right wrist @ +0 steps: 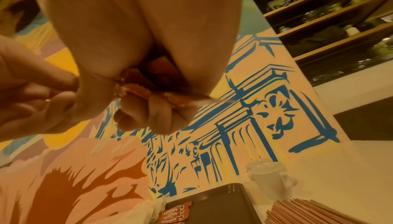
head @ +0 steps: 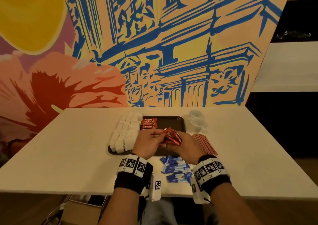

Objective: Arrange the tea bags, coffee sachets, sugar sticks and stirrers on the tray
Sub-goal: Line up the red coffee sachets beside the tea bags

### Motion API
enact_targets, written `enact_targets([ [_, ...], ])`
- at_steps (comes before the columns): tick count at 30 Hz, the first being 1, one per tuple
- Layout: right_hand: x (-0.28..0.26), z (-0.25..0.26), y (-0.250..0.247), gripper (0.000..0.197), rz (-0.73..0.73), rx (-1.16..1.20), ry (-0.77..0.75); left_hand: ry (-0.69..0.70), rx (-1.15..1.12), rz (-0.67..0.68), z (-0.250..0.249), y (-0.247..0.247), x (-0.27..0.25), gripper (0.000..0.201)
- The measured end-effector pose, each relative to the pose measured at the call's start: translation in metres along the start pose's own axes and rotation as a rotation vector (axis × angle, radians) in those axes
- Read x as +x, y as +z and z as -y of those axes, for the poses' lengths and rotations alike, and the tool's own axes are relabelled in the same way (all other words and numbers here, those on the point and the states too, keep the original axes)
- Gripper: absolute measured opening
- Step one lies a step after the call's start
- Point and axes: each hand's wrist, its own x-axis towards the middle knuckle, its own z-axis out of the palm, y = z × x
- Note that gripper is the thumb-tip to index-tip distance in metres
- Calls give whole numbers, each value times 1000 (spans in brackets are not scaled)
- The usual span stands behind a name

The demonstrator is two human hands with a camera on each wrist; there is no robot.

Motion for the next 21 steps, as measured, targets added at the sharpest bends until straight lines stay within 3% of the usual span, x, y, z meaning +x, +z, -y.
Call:
enact_targets([
  [4, -12, 3, -6, 37, 88, 215, -8, 34, 80, 12, -2, 1, -2, 14],
  [8, -30, 6, -15, 5, 106, 205, 12, 21, 154, 34, 1, 7, -6, 13],
  [14, -46, -12, -17, 38, 10, 295, 235, 5, 258, 70, 9, 13, -7, 10],
  [17, -49, -18, -20, 36, -50, 438, 329, 47, 235, 30, 8, 11, -6, 8],
  [21, -49, -14, -23, 22, -137, 501, 301, 87, 178, 16, 7, 11, -6, 9],
])
